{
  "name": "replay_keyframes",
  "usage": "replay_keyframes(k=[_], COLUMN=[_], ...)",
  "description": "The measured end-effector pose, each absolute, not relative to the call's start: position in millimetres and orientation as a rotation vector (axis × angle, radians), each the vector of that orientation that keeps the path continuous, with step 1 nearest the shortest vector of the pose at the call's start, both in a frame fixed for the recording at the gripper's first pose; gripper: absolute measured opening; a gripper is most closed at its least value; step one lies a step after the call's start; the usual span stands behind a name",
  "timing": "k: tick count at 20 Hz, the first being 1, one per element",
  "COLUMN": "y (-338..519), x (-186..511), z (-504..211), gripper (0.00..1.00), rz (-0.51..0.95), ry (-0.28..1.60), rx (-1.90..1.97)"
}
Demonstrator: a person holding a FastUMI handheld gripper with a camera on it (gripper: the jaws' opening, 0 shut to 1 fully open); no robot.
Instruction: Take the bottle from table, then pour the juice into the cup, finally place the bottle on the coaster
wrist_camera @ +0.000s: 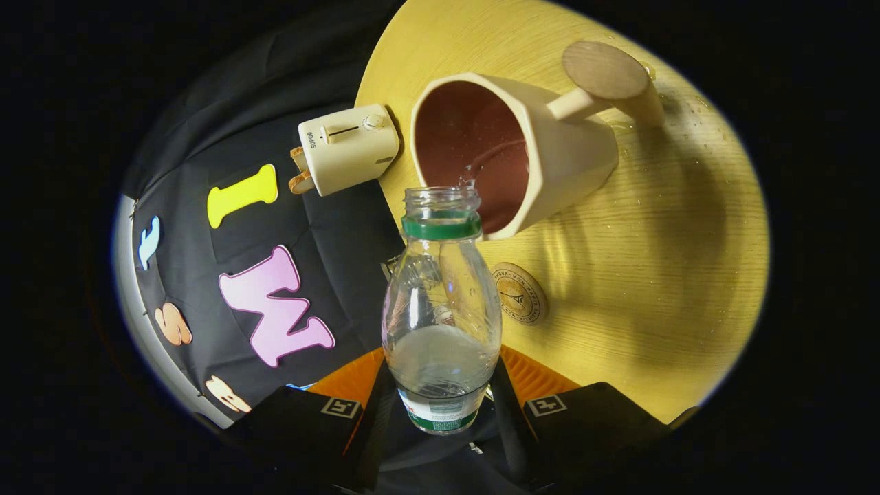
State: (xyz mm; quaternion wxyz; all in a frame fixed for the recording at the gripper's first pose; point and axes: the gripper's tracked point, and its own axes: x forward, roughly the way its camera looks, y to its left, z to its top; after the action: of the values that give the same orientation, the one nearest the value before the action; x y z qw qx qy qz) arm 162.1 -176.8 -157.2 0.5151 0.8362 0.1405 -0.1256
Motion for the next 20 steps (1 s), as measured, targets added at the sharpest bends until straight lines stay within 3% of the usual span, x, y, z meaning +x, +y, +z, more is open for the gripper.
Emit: replay_keyframes(k=[20], y=[-190.4], x=[171.9], z=[-146.9], gripper=[0.72], rz=[-0.334], ry=[0.283], rx=[2.225])
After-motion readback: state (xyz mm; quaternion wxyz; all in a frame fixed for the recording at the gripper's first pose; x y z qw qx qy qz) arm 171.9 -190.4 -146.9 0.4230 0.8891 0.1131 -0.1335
